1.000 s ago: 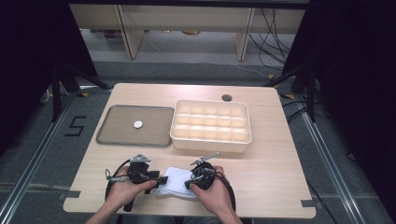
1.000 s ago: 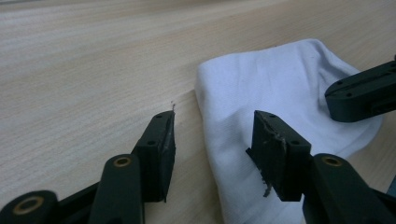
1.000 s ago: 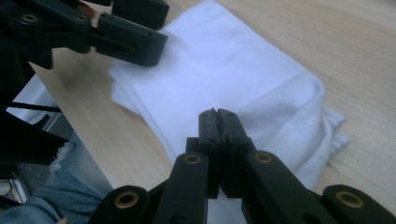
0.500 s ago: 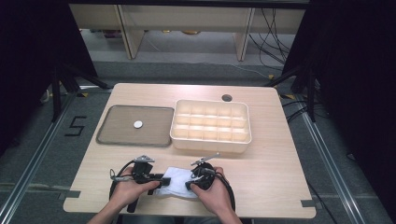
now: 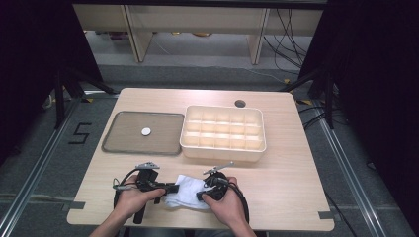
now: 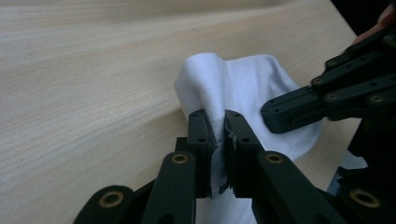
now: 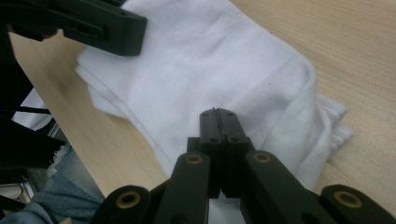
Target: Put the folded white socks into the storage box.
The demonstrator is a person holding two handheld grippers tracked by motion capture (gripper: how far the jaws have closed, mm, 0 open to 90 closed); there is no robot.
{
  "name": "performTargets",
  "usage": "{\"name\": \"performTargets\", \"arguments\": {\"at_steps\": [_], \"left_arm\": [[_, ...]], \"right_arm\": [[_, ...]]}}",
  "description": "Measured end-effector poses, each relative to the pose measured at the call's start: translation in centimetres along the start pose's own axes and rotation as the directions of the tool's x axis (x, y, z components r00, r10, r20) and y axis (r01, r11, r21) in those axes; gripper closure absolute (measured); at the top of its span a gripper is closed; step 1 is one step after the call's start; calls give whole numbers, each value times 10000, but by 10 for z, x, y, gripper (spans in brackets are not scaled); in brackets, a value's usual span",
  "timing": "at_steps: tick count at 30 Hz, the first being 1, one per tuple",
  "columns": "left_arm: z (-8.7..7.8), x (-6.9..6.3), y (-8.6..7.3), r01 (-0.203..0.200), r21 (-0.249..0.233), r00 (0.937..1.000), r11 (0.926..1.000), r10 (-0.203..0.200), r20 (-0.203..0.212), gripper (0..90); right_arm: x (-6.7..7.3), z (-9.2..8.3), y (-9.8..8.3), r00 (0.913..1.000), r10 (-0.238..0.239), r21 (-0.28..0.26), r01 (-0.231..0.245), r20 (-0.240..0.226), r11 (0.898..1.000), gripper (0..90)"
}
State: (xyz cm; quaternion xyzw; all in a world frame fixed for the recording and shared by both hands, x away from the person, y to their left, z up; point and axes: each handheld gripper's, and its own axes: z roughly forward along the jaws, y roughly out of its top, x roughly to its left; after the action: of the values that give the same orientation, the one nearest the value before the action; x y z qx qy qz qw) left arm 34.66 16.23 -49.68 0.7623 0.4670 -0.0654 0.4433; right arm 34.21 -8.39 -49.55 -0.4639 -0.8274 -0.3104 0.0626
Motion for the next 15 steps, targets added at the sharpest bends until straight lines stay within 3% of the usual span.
{"name": "performTargets", "arguments": {"at_steps": [4, 15], "left_arm": [[-3, -4, 3, 149, -219, 9993, 9996, -142, 349, 810], [-7, -17, 10, 99, -394, 9946, 9992, -58, 1038, 816]], "right_arm": [[0, 0, 0, 10000, 5, -4, -5, 5, 10000, 900], [0, 0, 1, 10000, 15, 15, -15, -90, 10000, 900]]}}
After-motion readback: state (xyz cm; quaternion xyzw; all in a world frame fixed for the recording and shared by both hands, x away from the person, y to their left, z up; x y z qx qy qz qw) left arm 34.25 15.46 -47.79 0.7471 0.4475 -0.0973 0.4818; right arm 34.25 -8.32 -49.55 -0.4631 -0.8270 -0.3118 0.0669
